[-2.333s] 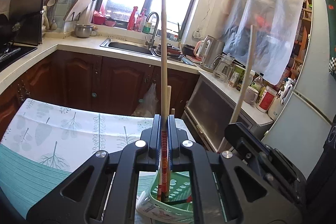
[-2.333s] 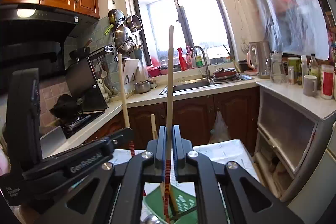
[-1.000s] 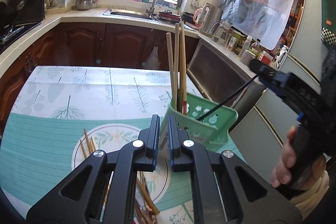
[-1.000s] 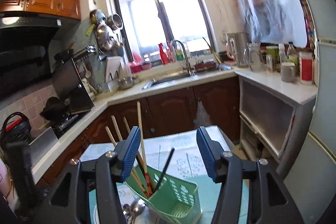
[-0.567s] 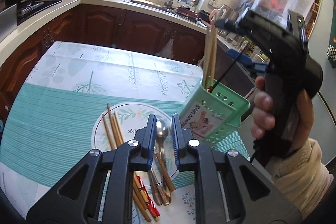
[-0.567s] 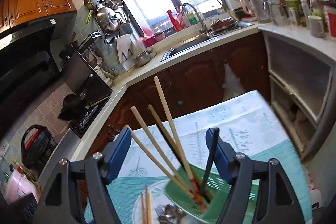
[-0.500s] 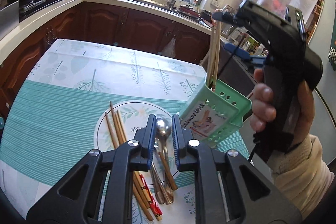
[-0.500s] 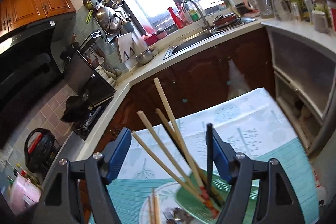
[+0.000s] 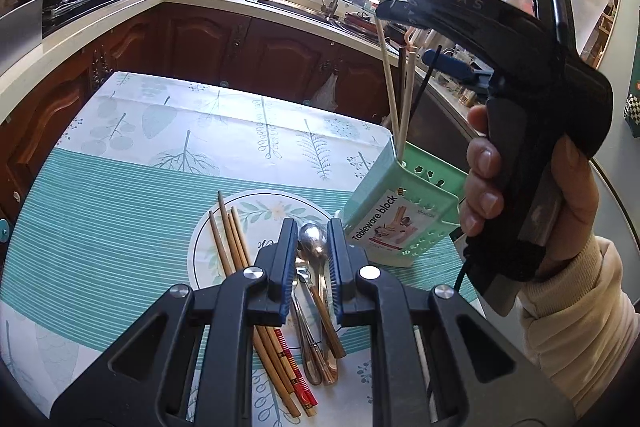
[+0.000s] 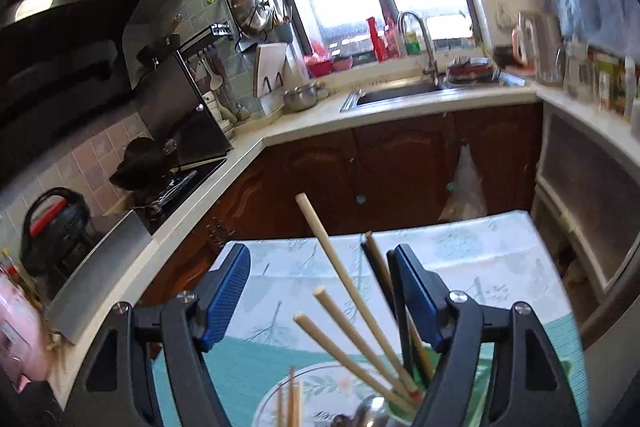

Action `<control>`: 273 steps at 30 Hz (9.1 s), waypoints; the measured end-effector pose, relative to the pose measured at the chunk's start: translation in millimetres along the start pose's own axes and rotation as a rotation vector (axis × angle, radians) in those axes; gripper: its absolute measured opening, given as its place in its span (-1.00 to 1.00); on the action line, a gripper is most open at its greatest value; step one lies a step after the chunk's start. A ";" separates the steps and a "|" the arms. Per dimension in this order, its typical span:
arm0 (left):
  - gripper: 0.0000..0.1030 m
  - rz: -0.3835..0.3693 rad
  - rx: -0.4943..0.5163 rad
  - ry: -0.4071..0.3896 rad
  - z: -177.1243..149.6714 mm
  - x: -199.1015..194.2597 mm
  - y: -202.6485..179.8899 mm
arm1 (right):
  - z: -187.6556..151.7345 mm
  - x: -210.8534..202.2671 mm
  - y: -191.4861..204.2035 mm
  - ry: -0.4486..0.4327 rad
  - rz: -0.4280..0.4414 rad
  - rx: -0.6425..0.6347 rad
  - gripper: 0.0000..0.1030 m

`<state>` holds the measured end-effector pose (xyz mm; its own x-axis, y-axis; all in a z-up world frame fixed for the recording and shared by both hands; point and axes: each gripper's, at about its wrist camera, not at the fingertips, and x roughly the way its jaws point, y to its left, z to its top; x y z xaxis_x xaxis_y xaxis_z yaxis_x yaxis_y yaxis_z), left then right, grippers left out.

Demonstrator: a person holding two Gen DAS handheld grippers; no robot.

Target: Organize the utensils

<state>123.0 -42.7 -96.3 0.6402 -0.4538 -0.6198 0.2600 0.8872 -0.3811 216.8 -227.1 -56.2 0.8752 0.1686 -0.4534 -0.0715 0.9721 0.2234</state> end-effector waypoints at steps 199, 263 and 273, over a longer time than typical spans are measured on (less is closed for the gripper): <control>-0.91 0.252 -0.232 0.722 -49.1 79.7 128.9 | -174.4 98.4 51.2 0.930 0.088 0.012 -0.57; -1.00 0.250 0.144 0.592 -53.4 93.0 17.5 | -45.6 -56.6 -83.3 0.110 0.155 0.157 -0.88; -1.00 0.263 0.101 0.630 -66.6 106.1 43.6 | -6.9 -17.0 -65.6 0.093 0.093 0.046 -0.89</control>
<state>154.1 -57.7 -224.5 0.1570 -0.1574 -0.9750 0.2391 0.9639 -0.1171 203.3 -292.6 -69.1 0.8173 0.2743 -0.5068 -0.1265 0.9434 0.3067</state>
